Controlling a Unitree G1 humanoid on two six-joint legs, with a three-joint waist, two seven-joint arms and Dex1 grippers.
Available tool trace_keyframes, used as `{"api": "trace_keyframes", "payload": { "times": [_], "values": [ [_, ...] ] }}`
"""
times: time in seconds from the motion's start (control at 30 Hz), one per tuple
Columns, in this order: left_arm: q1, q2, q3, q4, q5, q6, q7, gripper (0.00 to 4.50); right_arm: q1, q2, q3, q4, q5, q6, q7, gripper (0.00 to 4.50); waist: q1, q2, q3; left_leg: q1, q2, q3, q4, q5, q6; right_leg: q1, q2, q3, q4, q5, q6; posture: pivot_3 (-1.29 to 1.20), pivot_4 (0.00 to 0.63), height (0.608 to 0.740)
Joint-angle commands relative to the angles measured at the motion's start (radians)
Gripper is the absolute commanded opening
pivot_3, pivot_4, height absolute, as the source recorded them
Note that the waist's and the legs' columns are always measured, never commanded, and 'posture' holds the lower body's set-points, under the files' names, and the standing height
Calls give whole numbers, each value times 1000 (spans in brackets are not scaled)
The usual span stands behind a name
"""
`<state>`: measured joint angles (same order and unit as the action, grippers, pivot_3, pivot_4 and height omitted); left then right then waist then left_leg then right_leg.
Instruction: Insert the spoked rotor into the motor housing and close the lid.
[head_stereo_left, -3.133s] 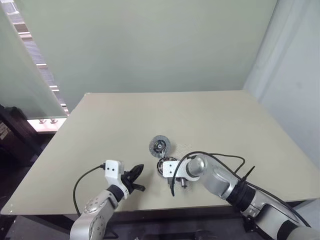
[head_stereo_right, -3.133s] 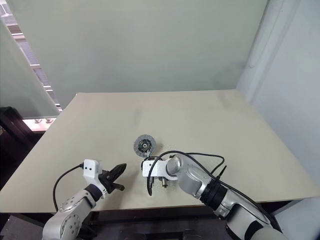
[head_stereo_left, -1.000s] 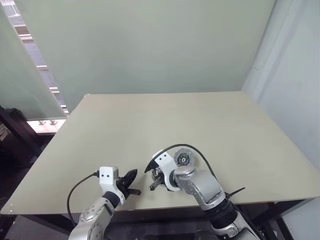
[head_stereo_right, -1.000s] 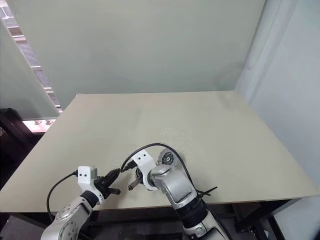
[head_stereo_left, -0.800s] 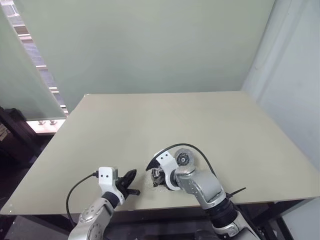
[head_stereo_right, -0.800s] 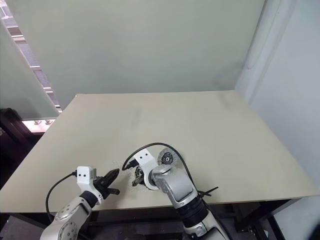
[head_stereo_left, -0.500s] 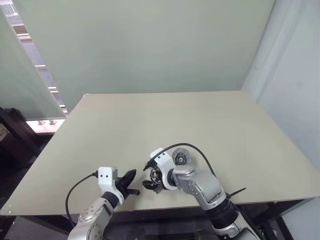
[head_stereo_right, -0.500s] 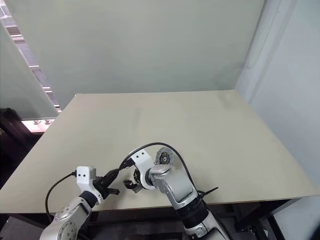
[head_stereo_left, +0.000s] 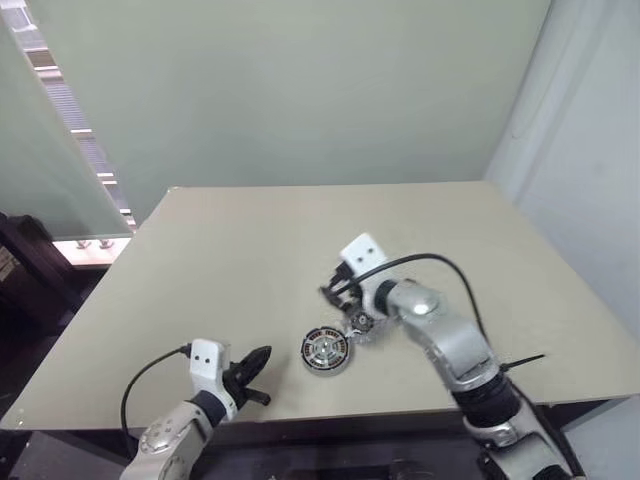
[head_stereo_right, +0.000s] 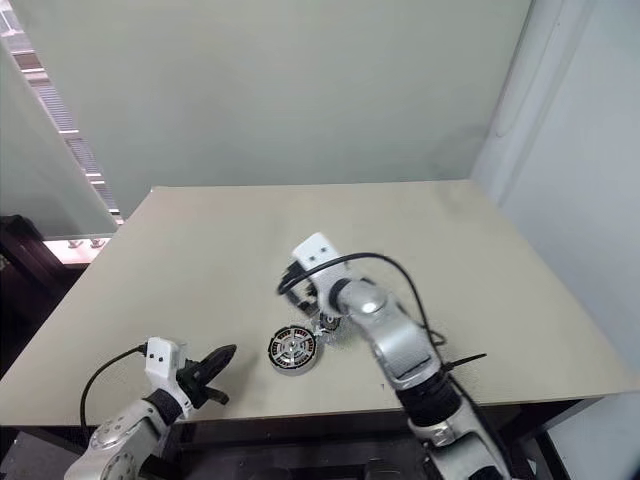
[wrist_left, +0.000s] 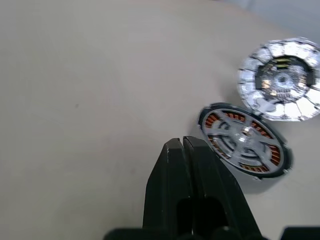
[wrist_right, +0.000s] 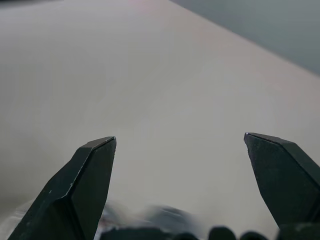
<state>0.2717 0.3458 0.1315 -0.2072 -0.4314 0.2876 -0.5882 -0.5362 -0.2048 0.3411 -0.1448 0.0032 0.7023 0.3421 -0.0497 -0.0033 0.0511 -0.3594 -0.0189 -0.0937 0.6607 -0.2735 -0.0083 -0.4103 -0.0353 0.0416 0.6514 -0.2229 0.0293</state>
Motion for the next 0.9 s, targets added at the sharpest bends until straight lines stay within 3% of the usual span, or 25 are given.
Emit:
{"api": "trace_keyframes", "payload": {
  "times": [0.03,0.2,0.37,0.6,0.9],
  "values": [
    [-7,24,-2,-50,1,-37,-39,0,-14,-79,-16,79,-69,-113,4,4480,0,0,0,0,0,0,-1,0,0,0,0,0,0,0,0,0,0,740],
    [-21,33,3,-46,4,-37,-42,0,-7,-148,18,217,-132,-223,31,4480,-1,0,0,0,0,1,-2,0,0,0,0,0,-1,0,0,0,0,740],
    [-28,39,-2,-51,9,-31,-39,0,12,-130,42,281,-140,-285,78,4480,0,0,0,0,1,1,-2,0,1,0,1,1,0,0,0,0,0,740],
    [-30,53,1,-53,10,-25,-38,0,81,17,1,128,20,-113,166,4480,0,0,1,0,1,1,-1,0,1,0,1,1,0,1,2,0,0,740],
    [-32,56,-4,-63,13,-14,-31,0,125,103,68,149,1,-105,145,4480,0,1,1,1,1,0,-1,0,0,0,1,1,0,1,2,0,0,740]
  ]
}}
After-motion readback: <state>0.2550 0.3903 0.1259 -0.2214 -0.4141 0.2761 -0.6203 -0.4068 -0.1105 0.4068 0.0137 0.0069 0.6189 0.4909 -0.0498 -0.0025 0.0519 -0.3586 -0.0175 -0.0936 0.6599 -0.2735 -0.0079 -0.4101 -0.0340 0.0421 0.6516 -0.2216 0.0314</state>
